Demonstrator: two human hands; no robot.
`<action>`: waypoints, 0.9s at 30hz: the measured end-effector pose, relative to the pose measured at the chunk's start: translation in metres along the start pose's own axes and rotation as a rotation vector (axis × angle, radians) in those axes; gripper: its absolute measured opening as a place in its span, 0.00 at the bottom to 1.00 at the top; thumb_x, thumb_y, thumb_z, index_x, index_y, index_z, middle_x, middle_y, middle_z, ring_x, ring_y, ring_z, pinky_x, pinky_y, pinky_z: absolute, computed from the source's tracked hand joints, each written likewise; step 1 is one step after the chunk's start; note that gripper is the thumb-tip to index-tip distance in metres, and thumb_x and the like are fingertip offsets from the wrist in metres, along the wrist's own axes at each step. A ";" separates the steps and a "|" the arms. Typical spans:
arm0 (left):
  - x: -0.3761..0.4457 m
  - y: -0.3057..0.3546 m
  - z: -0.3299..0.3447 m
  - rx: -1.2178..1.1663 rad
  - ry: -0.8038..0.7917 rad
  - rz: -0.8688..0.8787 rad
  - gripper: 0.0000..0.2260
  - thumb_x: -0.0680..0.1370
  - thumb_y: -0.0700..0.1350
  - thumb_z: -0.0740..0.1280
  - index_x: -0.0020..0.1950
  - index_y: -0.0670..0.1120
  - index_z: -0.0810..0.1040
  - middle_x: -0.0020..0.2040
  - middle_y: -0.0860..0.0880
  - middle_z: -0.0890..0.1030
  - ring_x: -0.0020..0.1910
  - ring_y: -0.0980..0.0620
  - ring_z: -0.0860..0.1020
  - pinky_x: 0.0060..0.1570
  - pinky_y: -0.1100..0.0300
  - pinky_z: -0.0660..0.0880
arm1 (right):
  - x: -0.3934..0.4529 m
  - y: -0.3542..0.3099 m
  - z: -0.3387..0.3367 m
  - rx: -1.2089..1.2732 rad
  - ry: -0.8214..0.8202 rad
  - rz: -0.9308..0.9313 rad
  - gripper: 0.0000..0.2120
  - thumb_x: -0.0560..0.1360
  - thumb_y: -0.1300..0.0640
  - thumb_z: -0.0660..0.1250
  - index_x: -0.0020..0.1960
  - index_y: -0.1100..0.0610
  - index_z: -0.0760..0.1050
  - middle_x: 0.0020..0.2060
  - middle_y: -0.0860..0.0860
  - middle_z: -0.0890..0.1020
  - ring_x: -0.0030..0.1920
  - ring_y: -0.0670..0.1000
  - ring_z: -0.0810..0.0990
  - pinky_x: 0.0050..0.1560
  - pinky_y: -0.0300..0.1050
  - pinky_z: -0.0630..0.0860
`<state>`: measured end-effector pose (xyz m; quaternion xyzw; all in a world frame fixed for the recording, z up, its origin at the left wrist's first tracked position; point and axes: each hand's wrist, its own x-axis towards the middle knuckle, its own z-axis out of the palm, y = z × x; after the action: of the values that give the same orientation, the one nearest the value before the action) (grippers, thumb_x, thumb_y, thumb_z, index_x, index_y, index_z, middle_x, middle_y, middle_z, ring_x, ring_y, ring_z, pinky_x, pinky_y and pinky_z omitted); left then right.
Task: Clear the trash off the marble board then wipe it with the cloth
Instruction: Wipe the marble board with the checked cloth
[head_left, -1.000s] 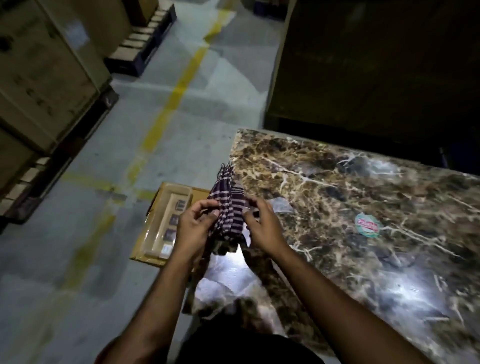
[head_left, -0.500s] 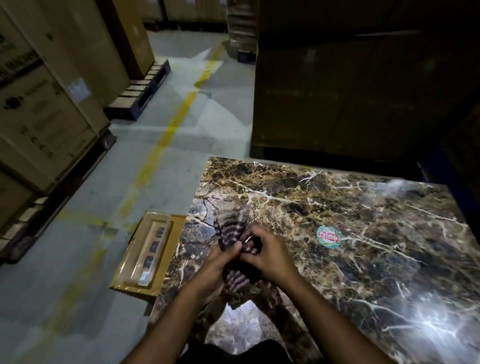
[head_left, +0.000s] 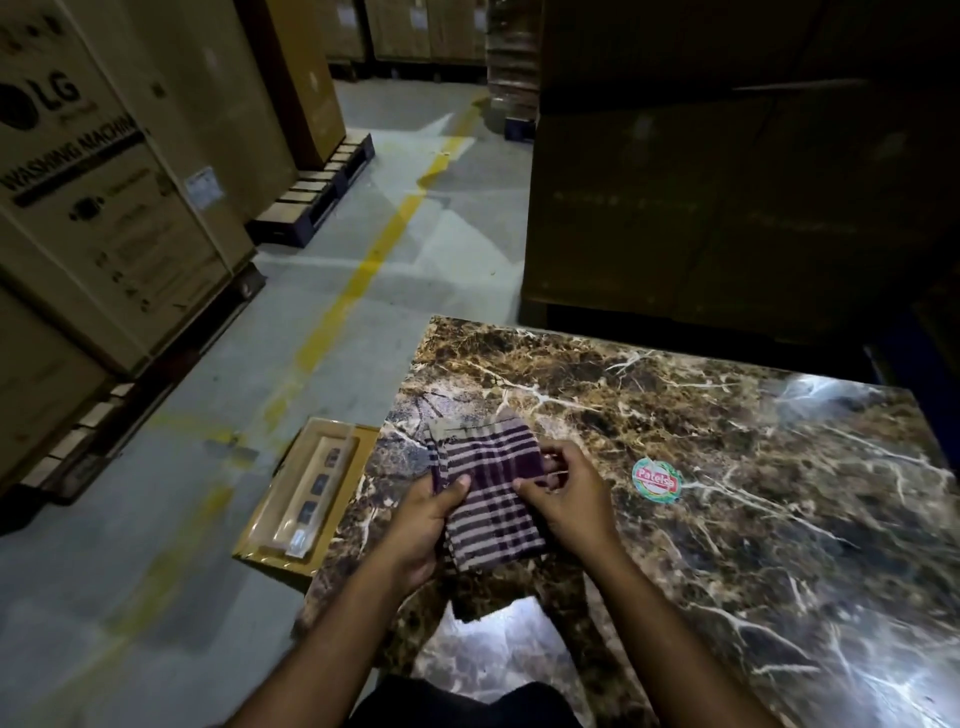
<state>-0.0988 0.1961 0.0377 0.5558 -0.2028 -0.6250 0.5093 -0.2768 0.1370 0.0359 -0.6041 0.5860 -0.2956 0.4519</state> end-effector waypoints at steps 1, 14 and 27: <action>-0.001 -0.001 0.003 0.023 0.008 0.004 0.13 0.81 0.40 0.66 0.65 0.39 0.77 0.57 0.37 0.84 0.57 0.36 0.83 0.59 0.40 0.78 | -0.003 -0.003 0.002 -0.105 0.110 -0.032 0.21 0.72 0.56 0.78 0.62 0.50 0.75 0.53 0.46 0.80 0.50 0.47 0.81 0.54 0.48 0.81; -0.003 -0.017 0.001 0.815 -0.122 0.301 0.29 0.78 0.34 0.64 0.76 0.56 0.69 0.78 0.65 0.58 0.74 0.63 0.59 0.66 0.71 0.64 | 0.001 -0.013 0.042 0.622 -0.051 0.365 0.03 0.79 0.63 0.70 0.52 0.59 0.82 0.45 0.57 0.87 0.45 0.58 0.87 0.45 0.50 0.84; 0.061 0.056 -0.099 -0.126 -0.164 0.085 0.24 0.76 0.33 0.69 0.69 0.50 0.71 0.63 0.43 0.82 0.59 0.43 0.82 0.51 0.50 0.81 | 0.025 -0.047 0.100 0.899 -0.232 0.453 0.19 0.78 0.64 0.69 0.68 0.64 0.74 0.60 0.64 0.83 0.61 0.65 0.82 0.65 0.63 0.77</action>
<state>0.0222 0.1521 0.0238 0.4607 -0.2274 -0.6578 0.5508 -0.1639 0.1286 0.0315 -0.2369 0.4631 -0.3441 0.7817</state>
